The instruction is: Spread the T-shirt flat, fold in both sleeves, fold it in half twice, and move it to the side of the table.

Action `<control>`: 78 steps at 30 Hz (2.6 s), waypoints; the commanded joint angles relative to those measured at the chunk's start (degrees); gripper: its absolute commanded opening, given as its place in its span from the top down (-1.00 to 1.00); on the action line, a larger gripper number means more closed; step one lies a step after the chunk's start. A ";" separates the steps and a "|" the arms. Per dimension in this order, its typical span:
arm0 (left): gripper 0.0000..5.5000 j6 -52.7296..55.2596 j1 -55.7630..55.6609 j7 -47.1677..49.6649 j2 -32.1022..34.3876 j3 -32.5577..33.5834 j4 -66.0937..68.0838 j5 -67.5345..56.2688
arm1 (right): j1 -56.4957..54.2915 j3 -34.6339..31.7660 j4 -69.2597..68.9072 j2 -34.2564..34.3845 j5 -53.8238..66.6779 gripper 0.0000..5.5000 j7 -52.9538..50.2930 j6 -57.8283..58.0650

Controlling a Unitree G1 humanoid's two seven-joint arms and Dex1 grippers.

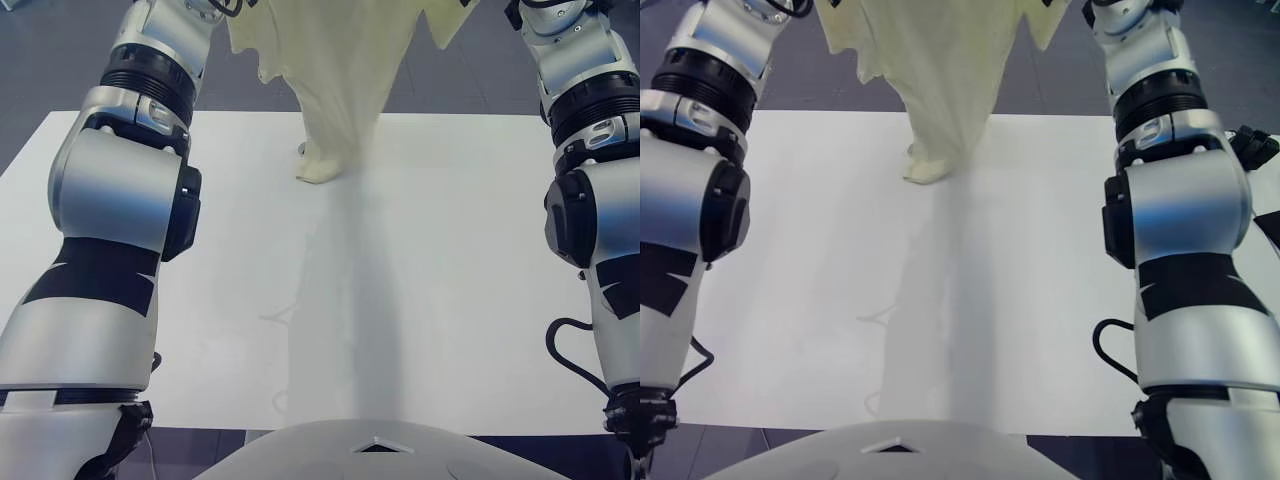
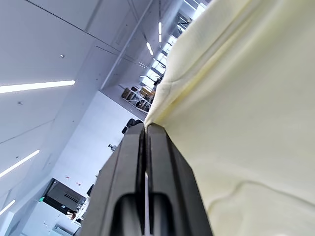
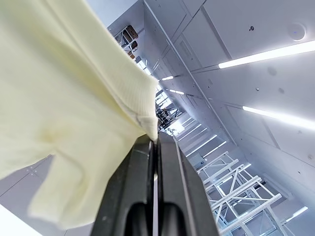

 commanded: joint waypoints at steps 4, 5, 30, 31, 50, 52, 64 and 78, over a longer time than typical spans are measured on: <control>0.99 -8.34 7.47 -7.68 1.68 -5.49 -1.04 5.72 | 6.03 1.73 -0.95 -3.14 -1.33 1.00 13.15 -4.52; 0.99 -11.12 9.63 -11.24 2.27 -6.18 -2.16 5.60 | 7.72 1.73 -1.84 -3.94 -0.83 1.00 16.67 -5.60; 0.99 3.86 68.78 -80.62 33.71 -10.92 -90.44 -20.90 | 75.54 4.92 -97.59 -30.49 29.22 1.00 75.33 29.76; 0.99 4.14 70.93 -80.66 34.23 -11.35 -91.85 -20.58 | 78.02 5.25 -99.94 -30.55 29.47 1.00 74.47 30.89; 0.99 3.60 45.49 -65.18 20.36 -5.60 -61.26 -15.82 | 57.58 3.06 -81.66 -22.38 23.13 1.00 59.77 27.97; 0.99 0.16 33.12 -52.18 14.36 -5.98 -44.14 -10.71 | 44.97 4.18 -65.51 -17.16 19.22 1.00 54.64 22.78; 0.99 -1.56 1.84 -11.83 4.25 -15.38 -3.88 5.88 | 0.67 9.86 -7.15 -3.37 2.83 1.00 18.14 5.99; 0.99 1.48 -7.70 13.91 4.95 -18.96 2.28 18.68 | -7.52 14.38 2.48 -3.72 -12.06 1.00 -10.38 2.99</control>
